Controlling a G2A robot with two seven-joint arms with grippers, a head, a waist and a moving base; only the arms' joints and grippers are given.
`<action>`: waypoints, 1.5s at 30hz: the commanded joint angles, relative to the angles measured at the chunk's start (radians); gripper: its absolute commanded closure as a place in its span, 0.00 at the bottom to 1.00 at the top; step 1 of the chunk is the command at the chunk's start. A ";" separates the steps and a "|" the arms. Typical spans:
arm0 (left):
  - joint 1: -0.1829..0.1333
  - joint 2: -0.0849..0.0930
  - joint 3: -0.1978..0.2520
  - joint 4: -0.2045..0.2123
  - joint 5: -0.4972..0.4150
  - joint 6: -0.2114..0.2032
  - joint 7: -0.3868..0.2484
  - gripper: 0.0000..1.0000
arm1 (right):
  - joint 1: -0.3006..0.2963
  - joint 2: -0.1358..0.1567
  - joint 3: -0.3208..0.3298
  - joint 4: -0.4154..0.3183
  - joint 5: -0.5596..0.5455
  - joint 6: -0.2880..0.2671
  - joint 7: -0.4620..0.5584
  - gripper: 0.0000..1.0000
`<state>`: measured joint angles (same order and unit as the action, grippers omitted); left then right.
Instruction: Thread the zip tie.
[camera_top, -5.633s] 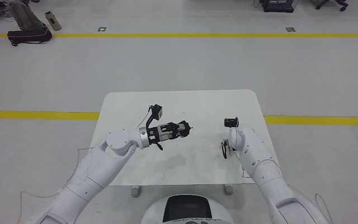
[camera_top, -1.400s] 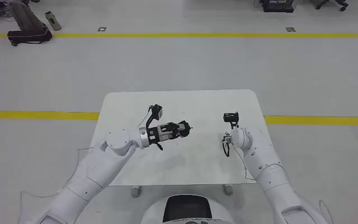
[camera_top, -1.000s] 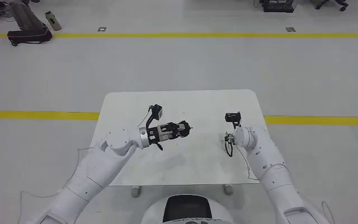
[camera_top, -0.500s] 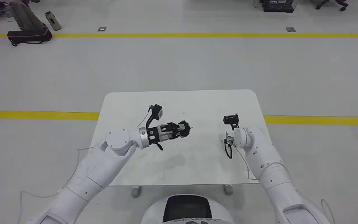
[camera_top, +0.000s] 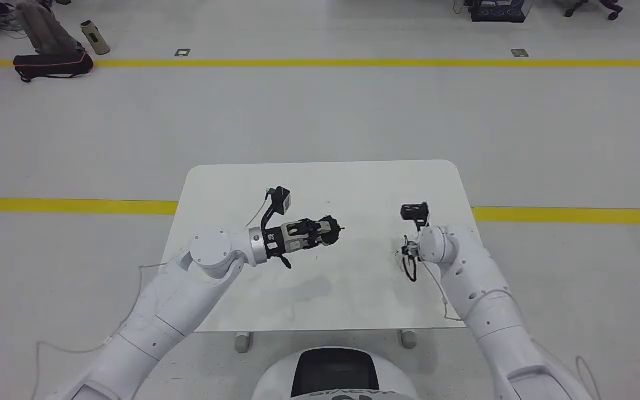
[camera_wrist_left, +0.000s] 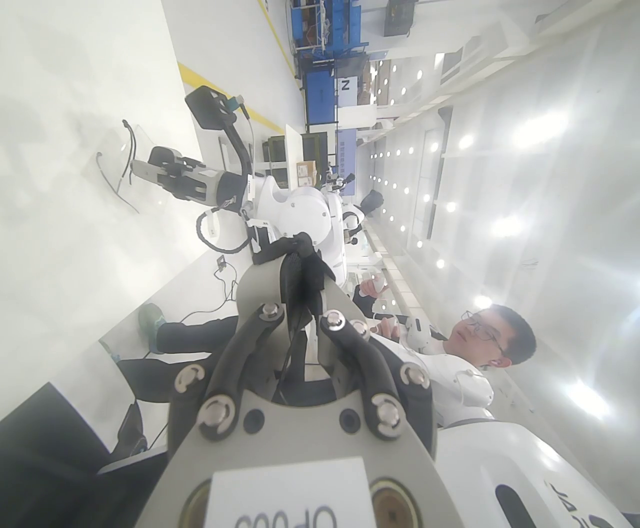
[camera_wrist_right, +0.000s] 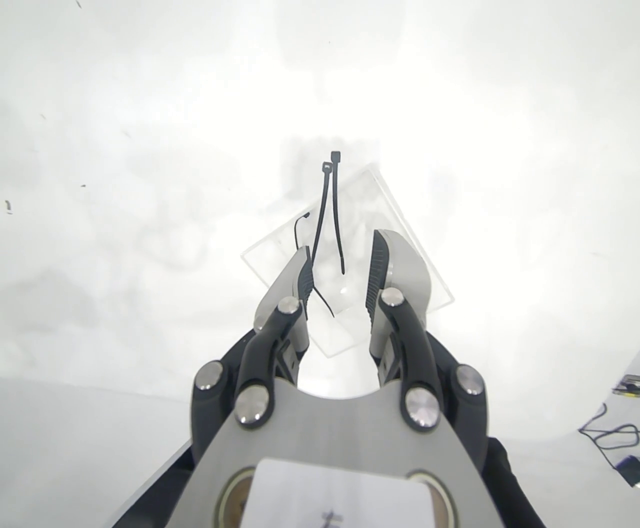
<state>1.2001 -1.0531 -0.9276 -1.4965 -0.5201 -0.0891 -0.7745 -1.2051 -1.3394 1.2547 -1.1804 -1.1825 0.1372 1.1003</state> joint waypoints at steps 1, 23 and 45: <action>0.000 0.000 0.000 0.000 0.000 0.000 0.000 1.00 | -0.004 0.003 0.006 -0.011 -0.002 -0.001 0.008 0.73; 0.000 0.000 0.000 0.000 0.000 0.000 0.000 1.00 | -0.004 0.001 -0.035 0.014 -0.032 0.044 -0.023 0.76; 0.000 0.000 0.000 0.000 0.000 0.000 0.000 1.00 | 0.009 -0.013 -0.073 0.085 -0.014 0.071 -0.139 0.87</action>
<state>1.2001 -1.0531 -0.9276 -1.4965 -0.5201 -0.0891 -0.7745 -1.1965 -1.3518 1.1816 -1.0976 -1.1984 0.2074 0.9659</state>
